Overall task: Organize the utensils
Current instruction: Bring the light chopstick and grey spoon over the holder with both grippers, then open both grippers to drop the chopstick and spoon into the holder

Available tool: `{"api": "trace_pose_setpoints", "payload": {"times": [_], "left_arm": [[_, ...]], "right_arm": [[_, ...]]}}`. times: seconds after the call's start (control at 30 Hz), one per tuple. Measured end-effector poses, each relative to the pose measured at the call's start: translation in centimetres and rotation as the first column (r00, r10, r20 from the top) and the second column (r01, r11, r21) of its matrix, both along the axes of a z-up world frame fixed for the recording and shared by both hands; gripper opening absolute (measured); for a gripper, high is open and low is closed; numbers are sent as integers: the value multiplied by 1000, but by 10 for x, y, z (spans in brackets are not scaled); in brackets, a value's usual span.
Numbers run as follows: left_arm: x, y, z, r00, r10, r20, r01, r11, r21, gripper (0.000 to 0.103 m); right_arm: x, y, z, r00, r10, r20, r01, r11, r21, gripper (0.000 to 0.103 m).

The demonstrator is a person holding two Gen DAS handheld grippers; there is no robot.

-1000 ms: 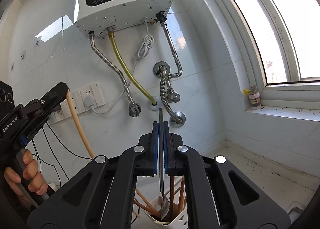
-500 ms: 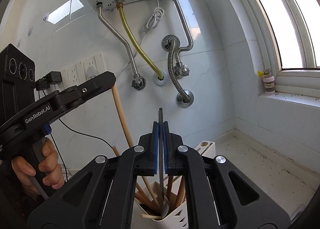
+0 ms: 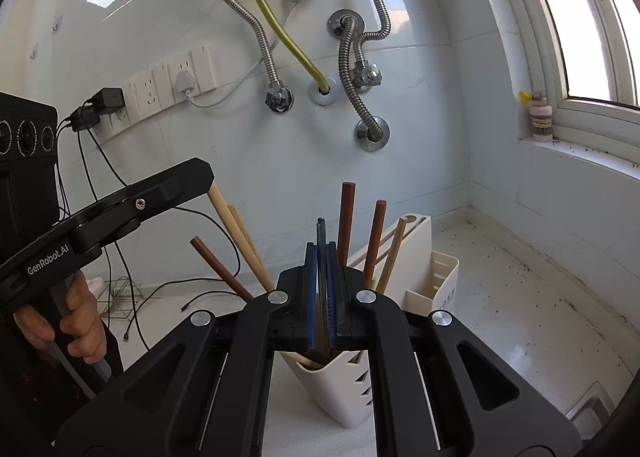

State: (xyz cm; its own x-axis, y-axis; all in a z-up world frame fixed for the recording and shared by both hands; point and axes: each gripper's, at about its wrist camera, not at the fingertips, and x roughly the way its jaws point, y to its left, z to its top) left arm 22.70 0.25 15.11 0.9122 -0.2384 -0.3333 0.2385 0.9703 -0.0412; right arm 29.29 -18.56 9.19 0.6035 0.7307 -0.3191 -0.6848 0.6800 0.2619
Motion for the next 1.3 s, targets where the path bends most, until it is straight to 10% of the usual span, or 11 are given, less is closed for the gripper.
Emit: {"api": "trace_pose_setpoints", "payload": {"times": [0.6,0.7,1.03,1.3], "left_arm": [[-19,3,-7,997,16,-82,-17,1000,-4,14],[-30,3,-2,998,13,-61,-14,1000,-11,28],[-87,12,12,999,46,0,-46,998,-31,62],[-111,20,0,996,88,-16,-89,995,-44,98]], "right_arm": [[-6,-3,-16,991,-63,-119,56,997,-62,8],[-11,-9,-12,989,-85,-121,80,996,-42,27],[-57,-41,19,990,-138,-27,138,990,16,45],[-116,-58,20,967,-220,132,225,974,-27,95]]}}
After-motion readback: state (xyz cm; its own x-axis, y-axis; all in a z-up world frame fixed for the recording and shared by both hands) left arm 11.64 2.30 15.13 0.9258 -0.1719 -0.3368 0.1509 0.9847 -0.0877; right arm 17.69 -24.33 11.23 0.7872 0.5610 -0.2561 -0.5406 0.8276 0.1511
